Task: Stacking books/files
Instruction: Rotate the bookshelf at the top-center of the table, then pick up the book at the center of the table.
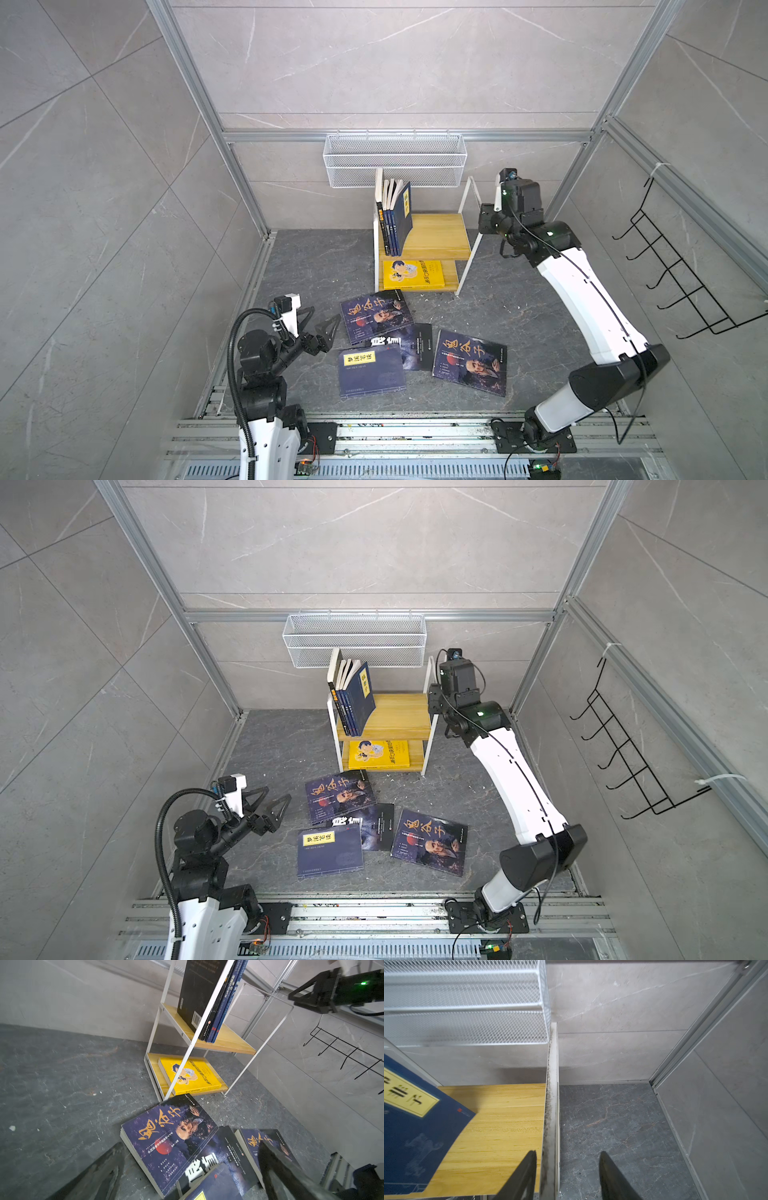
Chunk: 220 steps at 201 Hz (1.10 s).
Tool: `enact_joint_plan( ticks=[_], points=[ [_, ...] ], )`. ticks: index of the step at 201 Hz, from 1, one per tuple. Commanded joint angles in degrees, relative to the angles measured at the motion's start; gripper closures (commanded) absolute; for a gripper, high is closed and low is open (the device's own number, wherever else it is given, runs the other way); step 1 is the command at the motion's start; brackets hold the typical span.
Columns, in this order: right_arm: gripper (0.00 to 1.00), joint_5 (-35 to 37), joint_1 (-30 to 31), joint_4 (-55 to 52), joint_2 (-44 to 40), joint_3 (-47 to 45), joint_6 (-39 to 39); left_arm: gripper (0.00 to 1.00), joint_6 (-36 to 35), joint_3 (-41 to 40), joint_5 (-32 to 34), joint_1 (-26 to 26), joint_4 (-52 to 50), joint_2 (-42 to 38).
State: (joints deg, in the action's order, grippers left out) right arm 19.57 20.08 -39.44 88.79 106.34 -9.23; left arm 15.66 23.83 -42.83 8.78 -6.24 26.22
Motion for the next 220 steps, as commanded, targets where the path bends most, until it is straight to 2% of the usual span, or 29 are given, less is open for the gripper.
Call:
enact_joint_plan(
  ticks=[1,24,47,74,105,141,173,220],
  points=[
    [0.46,1.4,0.4,-0.7,-7.4,-3.6,0.1,0.00,3.7,2.5,2.1,-1.1,0.4,3.9],
    [0.45,0.7,0.7,-0.1,-14.4,-10.5,-2.2,0.01,8.2,2.5,3.4,-1.3,1.2,9.7],
    [0.46,-1.3,2.3,1.5,-20.7,-19.0,-4.4,0.00,10.9,2.8,1.3,-1.3,2.0,17.4],
    [0.47,-2.0,6.6,3.2,-25.6,-27.5,-6.3,0.01,13.4,4.9,0.4,-1.3,3.4,26.6],
    [0.47,-0.3,14.1,7.4,-28.2,-35.7,-8.1,0.01,17.1,7.5,-1.5,-1.3,4.2,38.2],
    [0.48,-0.4,21.2,15.3,-26.2,-44.9,-12.9,0.04,19.5,10.7,-3.3,-1.3,4.6,49.1],
    [0.49,0.2,26.2,24.4,-18.6,-50.1,-14.6,0.10,19.9,12.6,-5.4,-1.3,2.8,55.5],
    [0.53,-2.9,28.7,35.1,-6.9,-53.1,-15.9,0.17,22.1,13.0,-6.1,-1.6,3.9,61.4]
  ],
)
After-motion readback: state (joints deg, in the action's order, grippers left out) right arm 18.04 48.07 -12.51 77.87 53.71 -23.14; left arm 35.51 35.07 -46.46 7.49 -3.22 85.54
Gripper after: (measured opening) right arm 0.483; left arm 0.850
